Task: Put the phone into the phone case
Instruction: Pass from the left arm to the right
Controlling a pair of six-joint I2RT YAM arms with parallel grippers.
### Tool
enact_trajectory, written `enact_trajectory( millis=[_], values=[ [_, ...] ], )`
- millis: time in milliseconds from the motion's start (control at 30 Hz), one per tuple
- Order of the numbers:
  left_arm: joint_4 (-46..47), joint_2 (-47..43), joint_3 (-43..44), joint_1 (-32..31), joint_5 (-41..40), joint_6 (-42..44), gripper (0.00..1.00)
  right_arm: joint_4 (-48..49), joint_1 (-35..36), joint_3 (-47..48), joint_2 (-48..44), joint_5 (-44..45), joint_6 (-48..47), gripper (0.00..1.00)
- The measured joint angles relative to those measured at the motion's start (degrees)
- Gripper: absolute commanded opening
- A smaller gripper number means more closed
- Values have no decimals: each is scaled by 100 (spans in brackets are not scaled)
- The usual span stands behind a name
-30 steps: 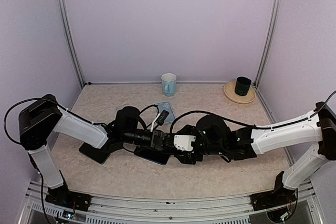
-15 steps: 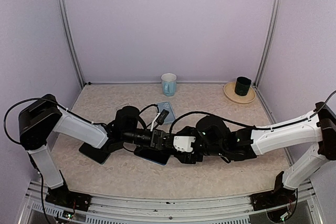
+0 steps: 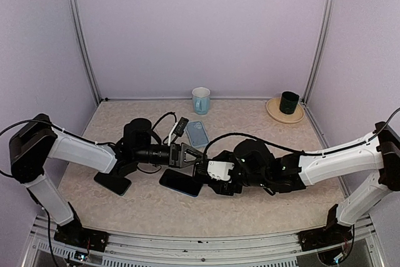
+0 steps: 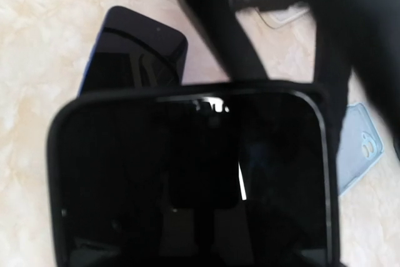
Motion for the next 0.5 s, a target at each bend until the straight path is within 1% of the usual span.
enact_trajectory(
  millis=[133, 200, 233, 500],
  values=[
    [-35, -205, -157, 133, -138, 63, 89, 0, -28, 0, 0, 48, 116, 67],
    [-55, -286, -245, 210, -195, 72, 97, 2, -70, 0, 0, 85, 223, 67],
    [-76, -328, -291, 256, -238, 74, 99, 2, -92, 0, 0, 96, 249, 67],
    [-160, -660, -470, 525, -636, 81, 99, -2, -562, 2, -2, 306, 929, 68]
  ],
)
